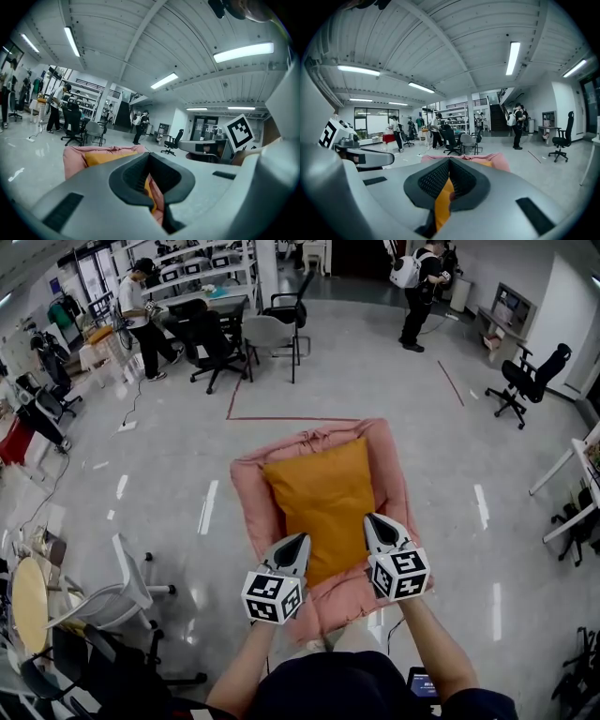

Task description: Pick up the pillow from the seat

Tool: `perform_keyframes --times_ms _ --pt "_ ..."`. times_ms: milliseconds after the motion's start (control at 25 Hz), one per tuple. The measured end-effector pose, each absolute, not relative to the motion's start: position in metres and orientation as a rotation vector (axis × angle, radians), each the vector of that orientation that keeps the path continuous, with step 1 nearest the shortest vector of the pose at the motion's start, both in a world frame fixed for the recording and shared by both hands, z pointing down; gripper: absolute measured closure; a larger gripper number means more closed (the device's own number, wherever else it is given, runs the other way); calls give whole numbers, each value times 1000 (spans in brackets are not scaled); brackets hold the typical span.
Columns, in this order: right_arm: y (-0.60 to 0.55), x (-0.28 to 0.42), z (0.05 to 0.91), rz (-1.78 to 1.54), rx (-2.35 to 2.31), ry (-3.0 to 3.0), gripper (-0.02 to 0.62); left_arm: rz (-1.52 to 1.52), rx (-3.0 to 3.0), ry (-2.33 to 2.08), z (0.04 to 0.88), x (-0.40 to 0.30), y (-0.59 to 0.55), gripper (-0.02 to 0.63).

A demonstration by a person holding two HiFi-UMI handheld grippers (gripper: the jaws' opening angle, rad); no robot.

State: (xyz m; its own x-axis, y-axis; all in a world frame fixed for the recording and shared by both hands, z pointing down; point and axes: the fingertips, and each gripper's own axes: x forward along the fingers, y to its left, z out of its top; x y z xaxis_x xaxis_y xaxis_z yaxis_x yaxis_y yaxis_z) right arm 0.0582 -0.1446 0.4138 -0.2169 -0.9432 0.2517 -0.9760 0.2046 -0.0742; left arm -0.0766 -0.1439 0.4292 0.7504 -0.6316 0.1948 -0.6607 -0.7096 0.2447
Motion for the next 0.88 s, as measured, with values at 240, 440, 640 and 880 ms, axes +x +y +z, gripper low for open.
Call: perform_keyframes --times_ms 240,440,640,880 --pt "-152 64 421 332 1867 -2285 578 146 2626 -1018 437 -80 -150 603" --pt "-163 74 432 359 1867 -2273 578 152 2599 -1017 446 -74 -160 602" --pt "-179 86 440 387 1843 -2280 578 97 2584 -992 448 -63 -171 603" --pt "-196 100 453 418 1817 -2283 578 87 2562 -1030 455 -53 -188 603"
